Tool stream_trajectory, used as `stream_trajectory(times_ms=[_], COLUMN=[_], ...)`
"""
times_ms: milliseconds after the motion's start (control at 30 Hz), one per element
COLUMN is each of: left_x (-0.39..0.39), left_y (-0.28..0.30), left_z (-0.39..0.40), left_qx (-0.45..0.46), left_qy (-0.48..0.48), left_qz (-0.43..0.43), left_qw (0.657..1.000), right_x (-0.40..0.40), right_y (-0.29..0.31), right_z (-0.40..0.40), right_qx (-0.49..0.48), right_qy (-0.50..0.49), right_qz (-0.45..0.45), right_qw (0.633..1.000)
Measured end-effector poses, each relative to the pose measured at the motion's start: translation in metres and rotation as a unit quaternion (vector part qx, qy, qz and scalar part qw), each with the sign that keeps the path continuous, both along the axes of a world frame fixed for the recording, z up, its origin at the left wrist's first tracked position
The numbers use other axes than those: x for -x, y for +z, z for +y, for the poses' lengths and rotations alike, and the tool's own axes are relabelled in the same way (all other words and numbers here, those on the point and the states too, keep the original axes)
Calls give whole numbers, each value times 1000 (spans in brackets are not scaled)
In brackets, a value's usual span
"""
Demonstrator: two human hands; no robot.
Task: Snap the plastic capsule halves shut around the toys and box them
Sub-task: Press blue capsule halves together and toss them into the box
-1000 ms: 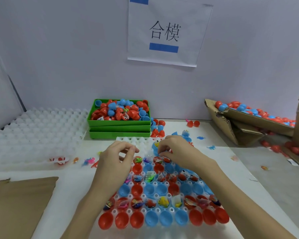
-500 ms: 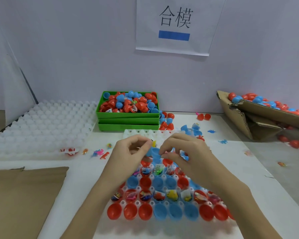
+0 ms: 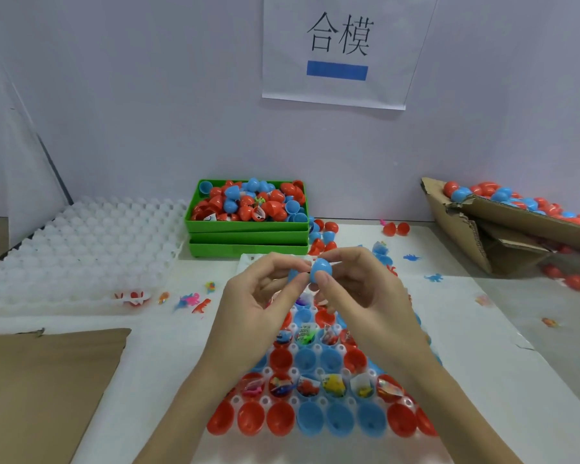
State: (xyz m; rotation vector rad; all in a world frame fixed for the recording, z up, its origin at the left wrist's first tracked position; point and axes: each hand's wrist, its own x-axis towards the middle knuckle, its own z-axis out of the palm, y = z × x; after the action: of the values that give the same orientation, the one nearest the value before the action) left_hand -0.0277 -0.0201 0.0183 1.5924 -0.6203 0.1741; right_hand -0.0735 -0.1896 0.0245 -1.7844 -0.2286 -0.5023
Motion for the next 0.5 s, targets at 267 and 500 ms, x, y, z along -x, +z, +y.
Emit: stream_trajectory(times_ms=[267,500], left_x=[2,3], left_y=[-4,-3], left_z=[-4,-1], left_qx=[-25,24], left_qy=[35,35], left_qz=[-86,-11], left_qw=[995,999], right_x=[-2,0], right_y=[-5,-4], right_z=[7,9], right_qx=[29,-6], right_qy=[-26,5], right_qz=[-37,-33], right_qw=[999,999])
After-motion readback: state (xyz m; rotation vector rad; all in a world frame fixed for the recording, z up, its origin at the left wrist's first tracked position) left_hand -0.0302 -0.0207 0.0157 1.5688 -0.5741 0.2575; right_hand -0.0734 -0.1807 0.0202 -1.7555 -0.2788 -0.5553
